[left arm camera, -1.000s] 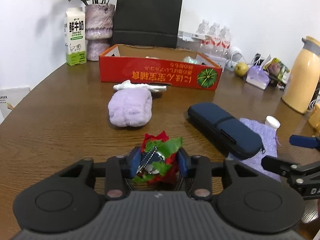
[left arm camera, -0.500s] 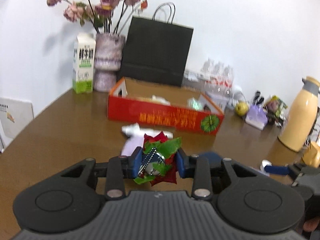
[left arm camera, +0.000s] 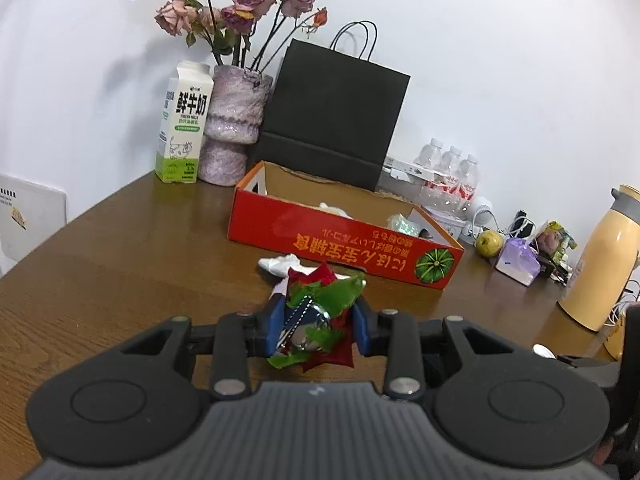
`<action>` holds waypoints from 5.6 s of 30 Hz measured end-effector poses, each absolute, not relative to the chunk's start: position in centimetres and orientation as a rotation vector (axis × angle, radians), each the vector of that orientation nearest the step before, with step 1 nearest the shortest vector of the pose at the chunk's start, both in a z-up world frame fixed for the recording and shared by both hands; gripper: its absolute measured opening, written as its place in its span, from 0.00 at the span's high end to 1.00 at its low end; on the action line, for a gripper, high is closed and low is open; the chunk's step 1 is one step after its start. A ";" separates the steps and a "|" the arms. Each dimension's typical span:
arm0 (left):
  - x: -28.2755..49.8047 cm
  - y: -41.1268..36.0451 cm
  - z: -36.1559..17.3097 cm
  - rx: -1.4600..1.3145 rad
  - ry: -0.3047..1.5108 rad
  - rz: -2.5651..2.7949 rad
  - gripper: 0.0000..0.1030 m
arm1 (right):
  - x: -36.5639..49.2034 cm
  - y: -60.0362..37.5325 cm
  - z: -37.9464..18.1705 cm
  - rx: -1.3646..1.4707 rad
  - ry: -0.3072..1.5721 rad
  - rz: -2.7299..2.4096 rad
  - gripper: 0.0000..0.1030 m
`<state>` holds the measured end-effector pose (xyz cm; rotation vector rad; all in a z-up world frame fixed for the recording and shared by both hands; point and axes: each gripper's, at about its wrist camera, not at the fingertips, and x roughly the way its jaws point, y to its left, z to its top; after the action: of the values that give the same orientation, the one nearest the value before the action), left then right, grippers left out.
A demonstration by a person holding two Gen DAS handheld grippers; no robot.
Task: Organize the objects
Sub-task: 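Lift and carry the flower with the left gripper while the right carries the pencil case toward the box, then lower the red flower and navy pencil case into the box and open both grippers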
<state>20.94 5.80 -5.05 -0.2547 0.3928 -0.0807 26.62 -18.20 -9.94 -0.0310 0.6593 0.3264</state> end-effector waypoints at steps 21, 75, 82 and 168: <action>20.8 5.2 -5.7 -0.238 0.417 -0.108 0.65 | 25.8 -17.0 -9.5 -0.108 0.610 0.331 0.38; 21.7 2.8 -0.6 -0.211 0.322 -0.043 0.65 | 22.1 -15.4 -2.1 -0.063 0.258 0.324 0.39; 23.6 2.6 0.4 -0.202 0.324 -0.040 0.65 | 23.5 -15.0 -1.2 -0.057 0.255 0.322 0.39; 52.5 2.4 -1.4 -0.164 0.483 0.105 0.30 | 51.3 -13.9 -4.5 0.057 0.417 0.223 0.30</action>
<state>52.48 2.41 -1.41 -0.1636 0.4827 0.1051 51.26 -13.94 -4.50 0.0572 0.4173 0.2233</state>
